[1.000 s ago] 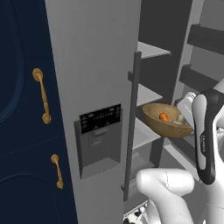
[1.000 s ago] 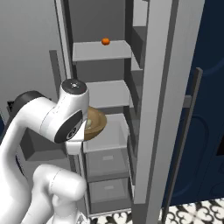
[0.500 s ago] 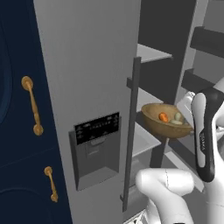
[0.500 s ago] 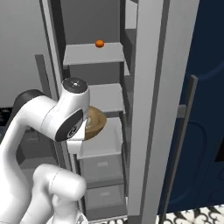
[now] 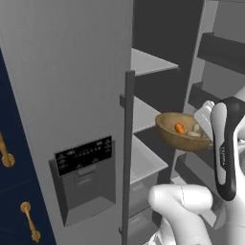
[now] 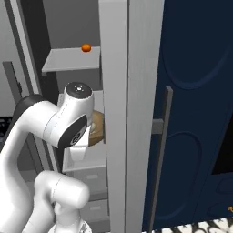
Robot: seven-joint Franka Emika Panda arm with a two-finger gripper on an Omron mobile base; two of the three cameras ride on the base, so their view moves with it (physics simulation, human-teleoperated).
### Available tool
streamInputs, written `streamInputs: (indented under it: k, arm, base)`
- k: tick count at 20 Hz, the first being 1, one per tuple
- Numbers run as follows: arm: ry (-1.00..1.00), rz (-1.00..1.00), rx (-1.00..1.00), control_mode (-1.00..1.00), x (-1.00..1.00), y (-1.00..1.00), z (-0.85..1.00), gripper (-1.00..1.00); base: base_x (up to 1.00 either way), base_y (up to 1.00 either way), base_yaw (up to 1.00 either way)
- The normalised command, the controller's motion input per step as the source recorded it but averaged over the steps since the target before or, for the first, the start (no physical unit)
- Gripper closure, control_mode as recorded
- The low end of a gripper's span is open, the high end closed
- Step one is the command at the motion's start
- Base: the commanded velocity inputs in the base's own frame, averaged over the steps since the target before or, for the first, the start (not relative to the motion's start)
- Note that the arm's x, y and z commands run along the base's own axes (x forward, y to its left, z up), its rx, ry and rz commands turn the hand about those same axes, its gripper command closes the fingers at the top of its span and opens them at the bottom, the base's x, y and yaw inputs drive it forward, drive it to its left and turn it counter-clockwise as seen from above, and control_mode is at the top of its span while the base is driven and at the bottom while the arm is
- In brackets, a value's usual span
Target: Pick the chicken drumstick and mushroom from their plates and place them in the bowl. Then put the bowl in the fridge.
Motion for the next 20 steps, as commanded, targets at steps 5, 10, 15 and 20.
streamInputs:
  k: [5, 10, 15, 20]
  arm:
    - [0.0, 0.0, 0.0, 1.0, 0.0, 0.0, 0.0, 1.0]
    - [0.0, 0.0, 0.0, 1.0, 0.0, 0.0, 0.0, 1.0]
    - [-0.24, 0.0, -0.08, -1.0, 0.3, 0.24, 0.0, 1.0]
    - [-0.19, 0.02, -0.06, -1.0, 0.42, 0.17, 0.0, 1.0]
  base:
    - [0.65, 0.0, 0.0]
    - [0.54, 0.1, 0.0]
    - [0.08, 0.02, 0.0]
    - [0.0, 0.0, 0.0]
